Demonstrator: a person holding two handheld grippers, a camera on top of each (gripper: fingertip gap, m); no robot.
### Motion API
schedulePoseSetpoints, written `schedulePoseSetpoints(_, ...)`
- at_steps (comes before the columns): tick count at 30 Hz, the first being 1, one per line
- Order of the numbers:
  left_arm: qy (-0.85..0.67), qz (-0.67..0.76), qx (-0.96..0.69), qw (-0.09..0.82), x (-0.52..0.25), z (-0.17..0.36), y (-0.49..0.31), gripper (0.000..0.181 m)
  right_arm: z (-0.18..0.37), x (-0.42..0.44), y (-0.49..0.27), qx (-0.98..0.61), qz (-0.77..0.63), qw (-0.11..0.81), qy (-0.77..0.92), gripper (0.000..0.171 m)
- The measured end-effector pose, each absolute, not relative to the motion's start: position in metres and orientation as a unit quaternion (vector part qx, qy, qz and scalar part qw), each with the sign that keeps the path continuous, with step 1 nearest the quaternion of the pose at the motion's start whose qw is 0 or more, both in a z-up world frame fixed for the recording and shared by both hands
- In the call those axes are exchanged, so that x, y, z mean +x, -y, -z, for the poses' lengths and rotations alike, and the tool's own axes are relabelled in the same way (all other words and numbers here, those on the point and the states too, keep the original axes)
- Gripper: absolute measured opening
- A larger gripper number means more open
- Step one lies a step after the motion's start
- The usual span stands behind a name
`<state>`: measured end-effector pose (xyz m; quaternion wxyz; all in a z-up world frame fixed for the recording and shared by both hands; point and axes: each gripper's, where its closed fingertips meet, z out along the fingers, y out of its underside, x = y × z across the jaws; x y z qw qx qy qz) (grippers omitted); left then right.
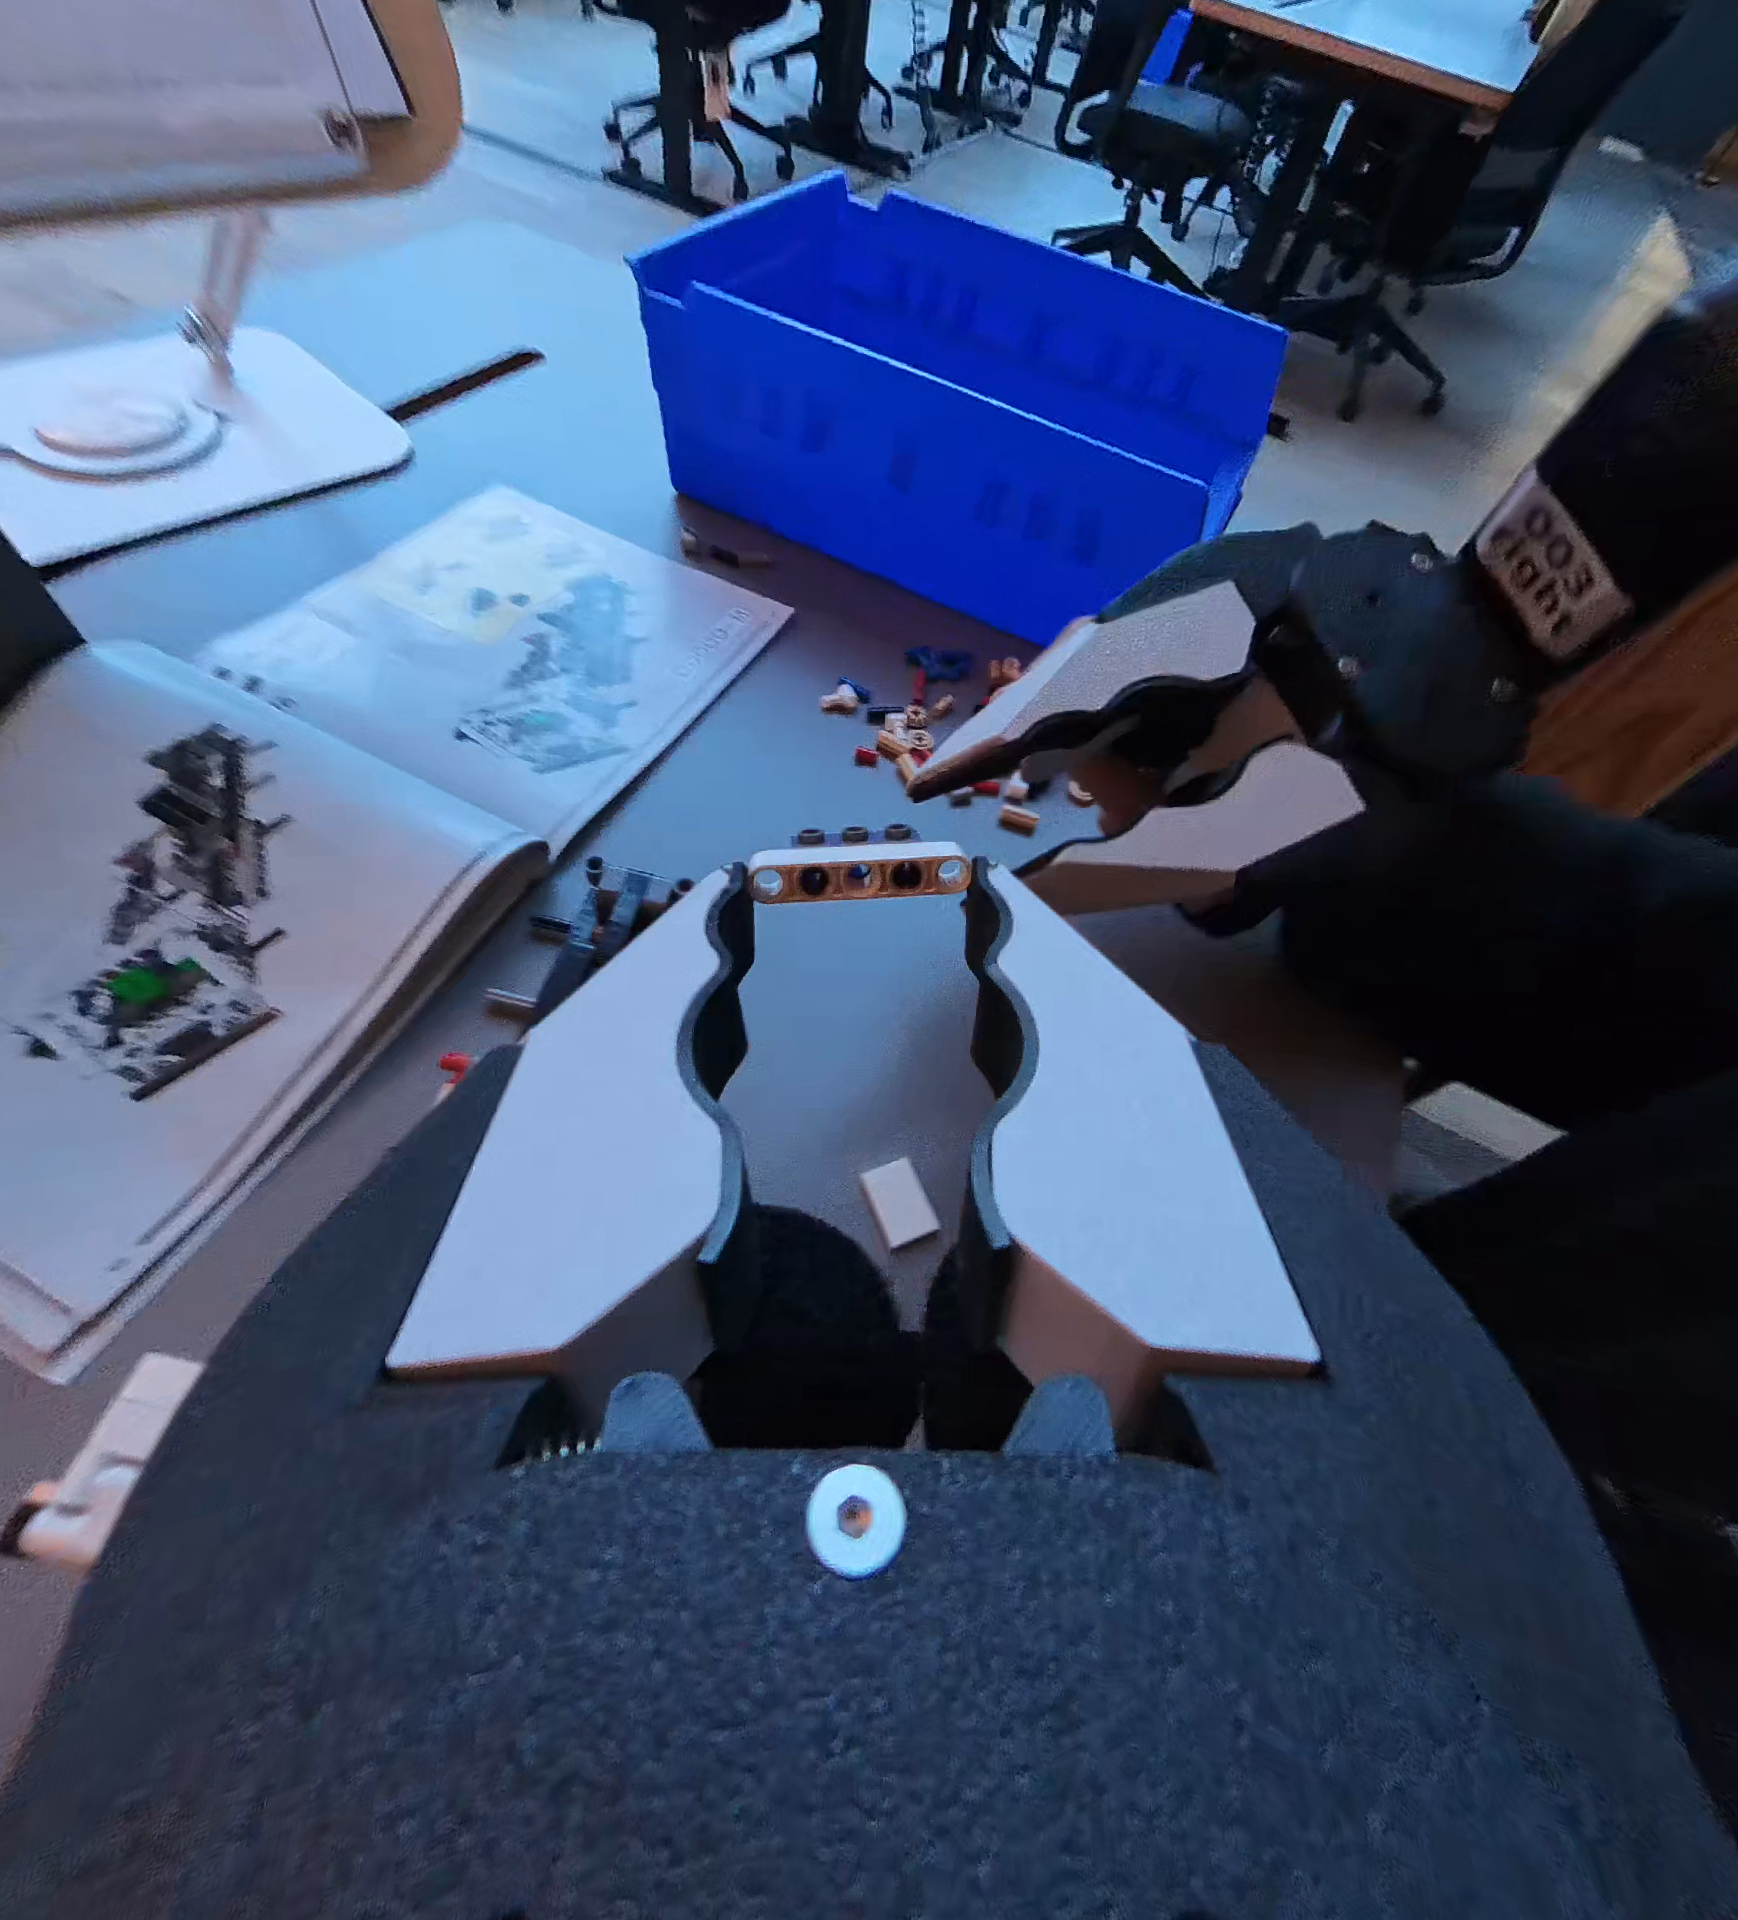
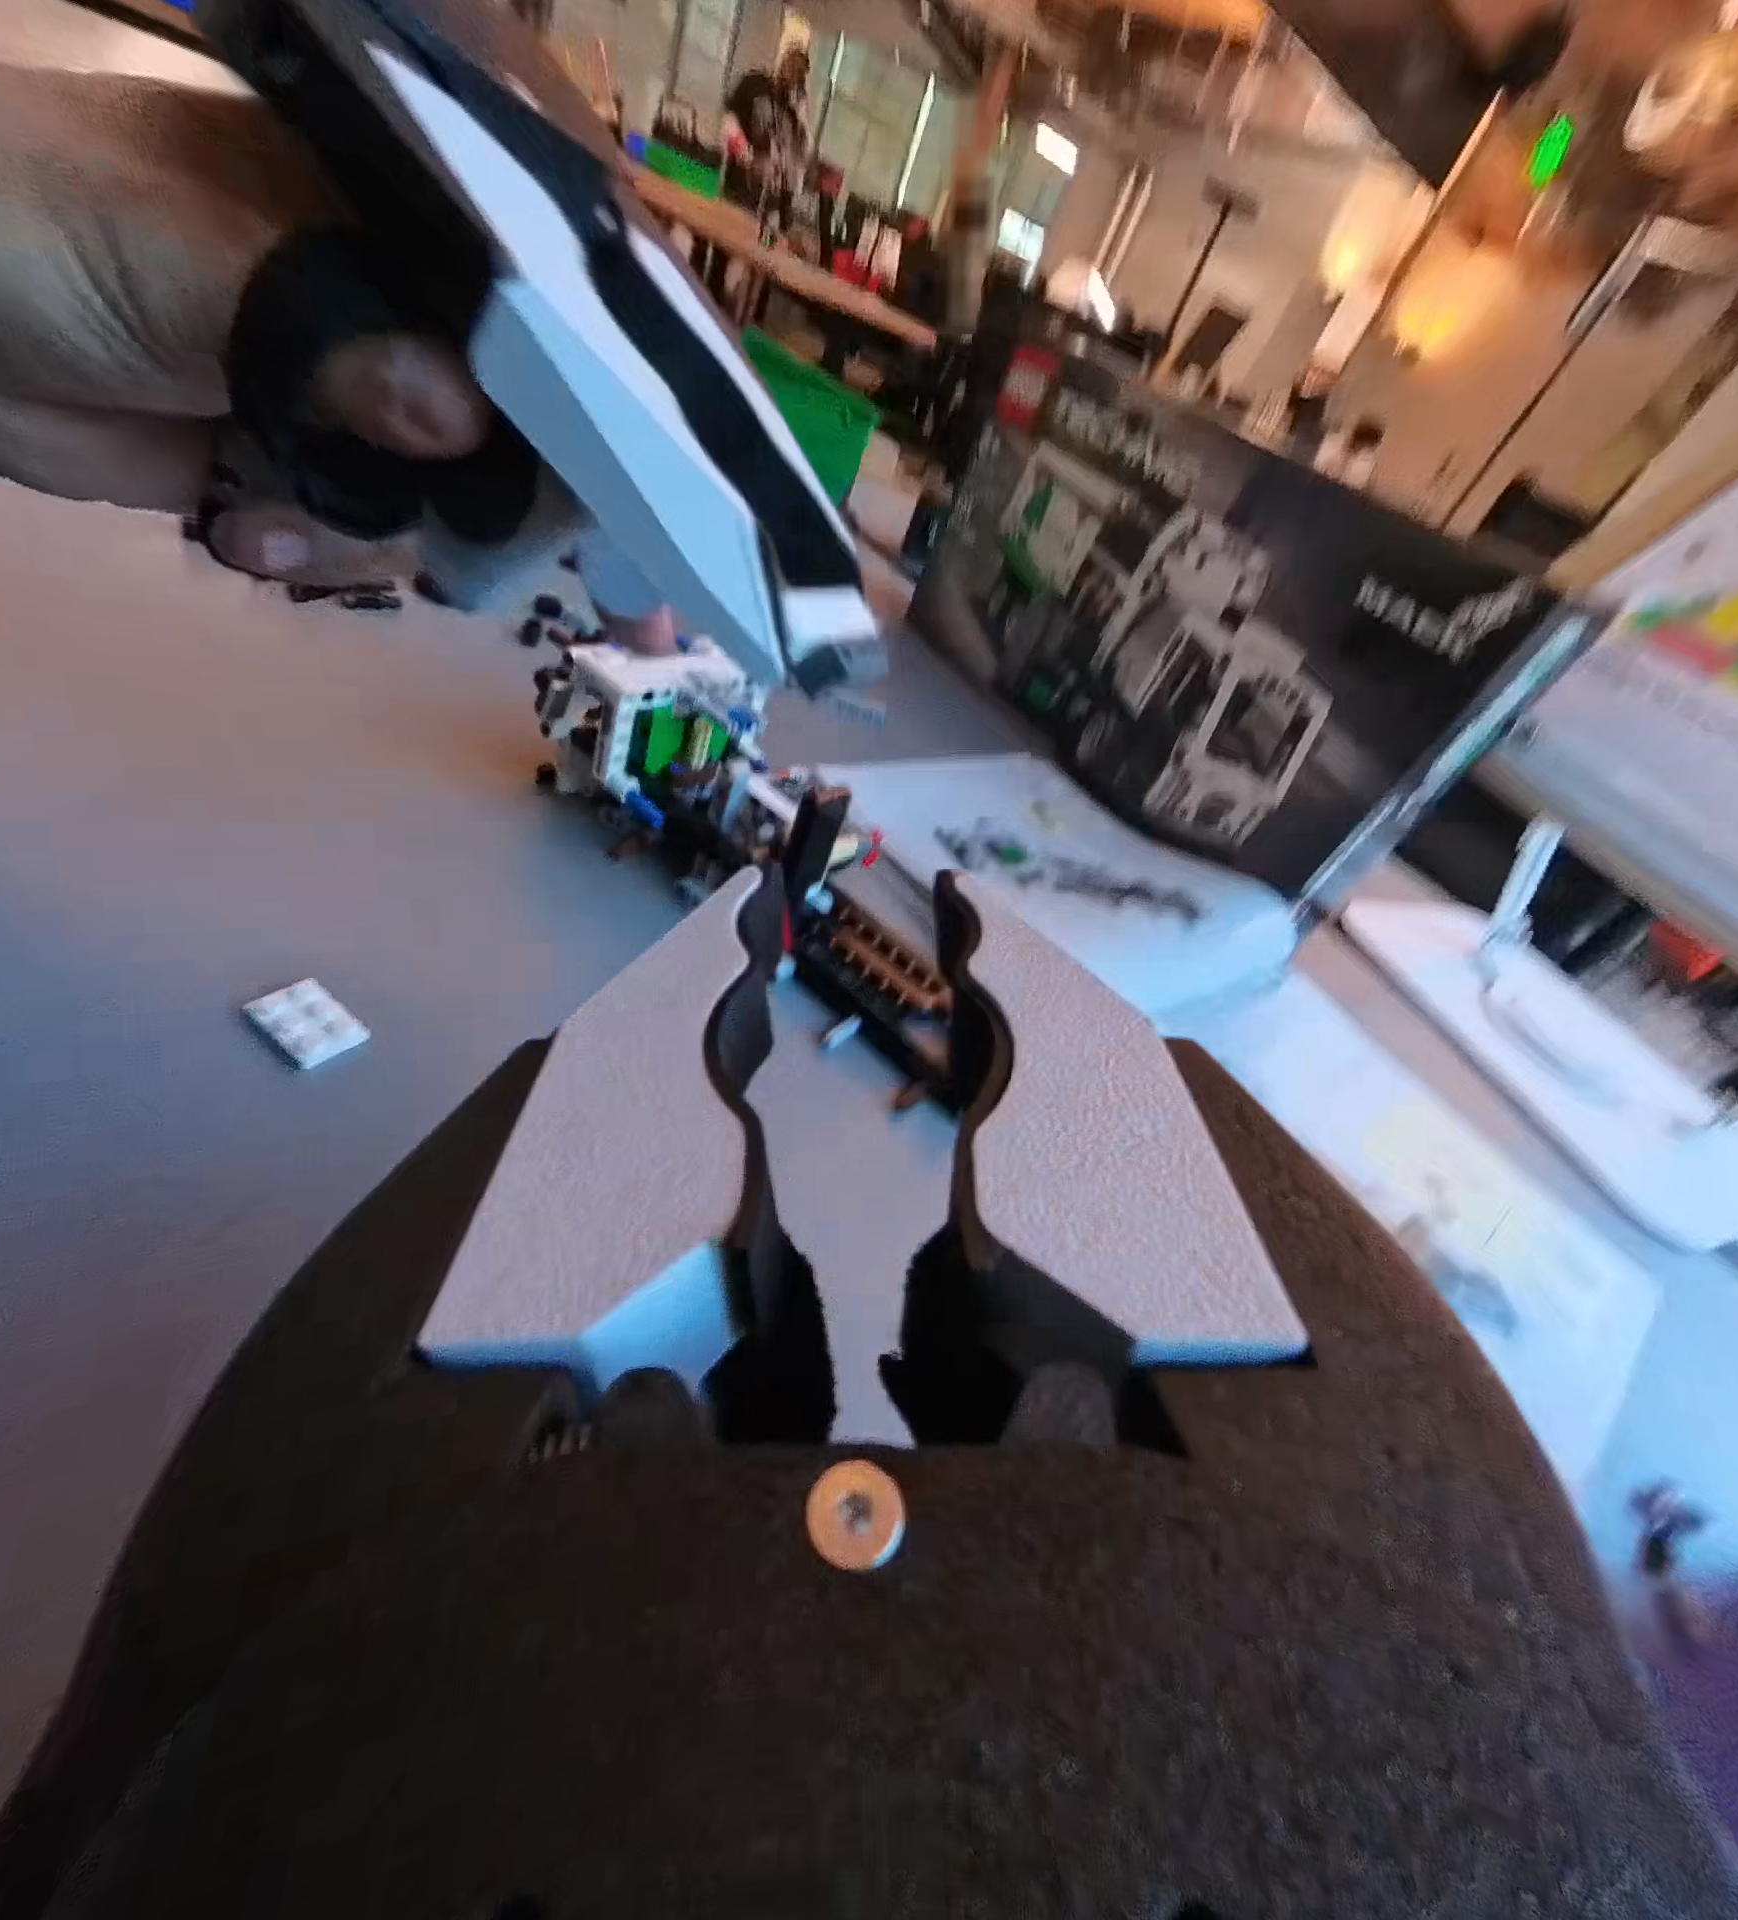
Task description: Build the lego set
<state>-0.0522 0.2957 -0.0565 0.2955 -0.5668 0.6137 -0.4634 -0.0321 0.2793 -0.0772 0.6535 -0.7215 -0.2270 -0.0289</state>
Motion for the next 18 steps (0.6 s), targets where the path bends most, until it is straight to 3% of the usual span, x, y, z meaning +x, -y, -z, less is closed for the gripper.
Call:
schedulePoseSetpoints(7, -0.635, 0.432, -0.491, 0.412, -0.080, 0.062, -0.306, 0.040, 0.125, -0.031, -0.247, -0.842, -0.192, 0.502, 0.044, 0.036)
schedulePoseSetpoints(14, -0.593, 0.495, -0.513, 0.374, -0.109, 0.081, -0.309, 0.041, 0.158, -0.094, -0.236, -0.880, -0.152, 0.440, 0.091, 0.036)
schedulePoseSetpoints(18, -0.590, 0.500, -0.510, 0.377, -0.116, 0.082, -0.310, 0.041, 0.159, -0.127, -0.243, -0.865, -0.156, 0.459, 0.124, 0.027)
